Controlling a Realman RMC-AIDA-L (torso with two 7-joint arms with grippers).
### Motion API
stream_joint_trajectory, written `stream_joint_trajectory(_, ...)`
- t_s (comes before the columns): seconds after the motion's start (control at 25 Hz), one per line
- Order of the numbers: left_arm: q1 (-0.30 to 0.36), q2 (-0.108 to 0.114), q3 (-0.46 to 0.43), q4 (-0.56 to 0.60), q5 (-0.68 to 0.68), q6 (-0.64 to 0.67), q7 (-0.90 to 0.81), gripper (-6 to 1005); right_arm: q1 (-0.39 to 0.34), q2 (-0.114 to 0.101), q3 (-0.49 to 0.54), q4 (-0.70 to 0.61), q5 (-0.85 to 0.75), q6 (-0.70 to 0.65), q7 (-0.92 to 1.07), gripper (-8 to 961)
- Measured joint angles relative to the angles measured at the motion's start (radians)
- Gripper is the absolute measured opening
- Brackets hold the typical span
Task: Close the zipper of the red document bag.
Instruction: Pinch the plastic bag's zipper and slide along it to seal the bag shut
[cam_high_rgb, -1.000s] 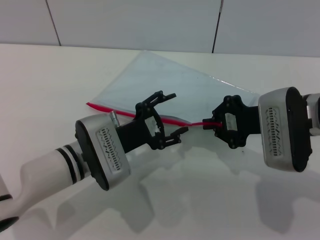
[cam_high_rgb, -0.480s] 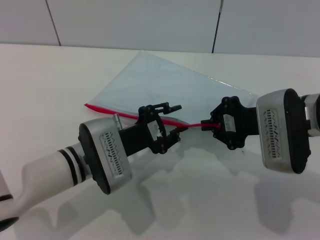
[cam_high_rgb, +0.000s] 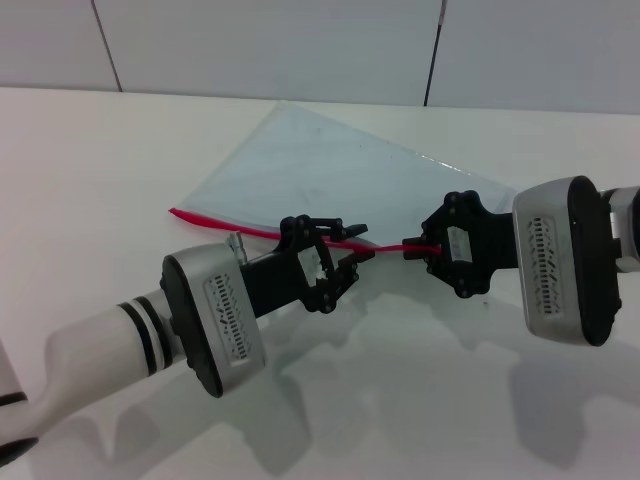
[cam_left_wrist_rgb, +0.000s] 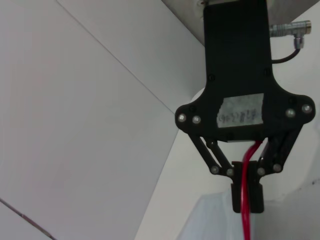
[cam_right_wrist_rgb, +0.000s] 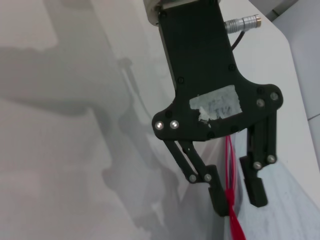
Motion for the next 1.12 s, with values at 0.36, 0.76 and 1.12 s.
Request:
stream_joint_trajectory(0.36,0.002,0.0,0.0,-0.002,0.0,0.0,0.008,228,0.0,-0.001,0.0,0.0,0.0,-0.001,0.001,102)
stream_joint_trajectory(0.76,0.002,0.0,0.0,-0.004,0.0,0.001,0.023,161,0.0,-0.001,0.0,0.0,0.0,-0.004,0.001,107)
stream_joint_trajectory(1.12,0.003,0.0,0.0,-0.005,0.002,0.002,0.024,126,0.0,-0.001,-0.001,0.003,0.0,-0.005,0.001,112)
